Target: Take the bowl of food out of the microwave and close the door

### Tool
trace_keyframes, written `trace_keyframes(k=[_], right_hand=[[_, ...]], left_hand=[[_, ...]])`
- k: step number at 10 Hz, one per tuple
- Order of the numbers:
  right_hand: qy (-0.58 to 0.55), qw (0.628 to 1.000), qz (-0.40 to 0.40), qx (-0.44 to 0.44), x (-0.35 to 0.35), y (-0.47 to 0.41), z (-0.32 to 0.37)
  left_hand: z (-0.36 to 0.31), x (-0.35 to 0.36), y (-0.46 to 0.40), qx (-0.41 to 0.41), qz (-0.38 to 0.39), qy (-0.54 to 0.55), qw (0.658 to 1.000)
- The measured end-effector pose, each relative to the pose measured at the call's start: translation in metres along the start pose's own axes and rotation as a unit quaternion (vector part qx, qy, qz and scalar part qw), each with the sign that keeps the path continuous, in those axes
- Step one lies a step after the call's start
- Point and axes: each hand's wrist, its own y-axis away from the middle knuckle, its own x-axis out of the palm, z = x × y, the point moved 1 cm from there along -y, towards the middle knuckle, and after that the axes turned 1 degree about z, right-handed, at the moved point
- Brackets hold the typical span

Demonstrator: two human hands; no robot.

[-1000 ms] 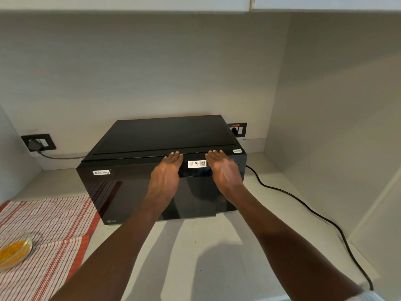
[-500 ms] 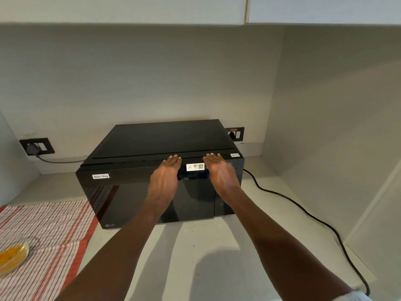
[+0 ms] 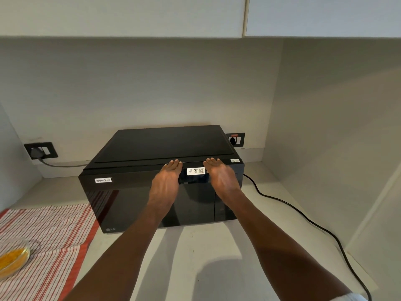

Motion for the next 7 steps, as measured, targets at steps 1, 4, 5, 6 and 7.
trace_keyframes(k=[1,4,5,6,7], right_hand=[[0.006,1.0,-0.013,0.0,0.001,0.004,0.001],[-0.001,1.0,-0.019,0.003,0.005,0.011,0.004],[-0.018,0.999,-0.036,0.02,0.006,0.021,0.01],[-0.016,0.999,-0.028,0.028,0.004,0.021,0.015],[0.007,0.999,-0.036,0.022,0.009,0.038,0.021]], left_hand=[[0.0,0.0,-0.001,-0.001,0.01,-0.004,1.0],[-0.004,-0.01,0.003,0.009,0.046,0.005,0.999],[-0.008,-0.021,0.012,0.018,0.052,-0.001,0.999],[-0.01,-0.027,0.017,0.006,0.032,-0.006,0.999],[-0.013,-0.039,0.026,0.008,-0.022,-0.029,0.999]])
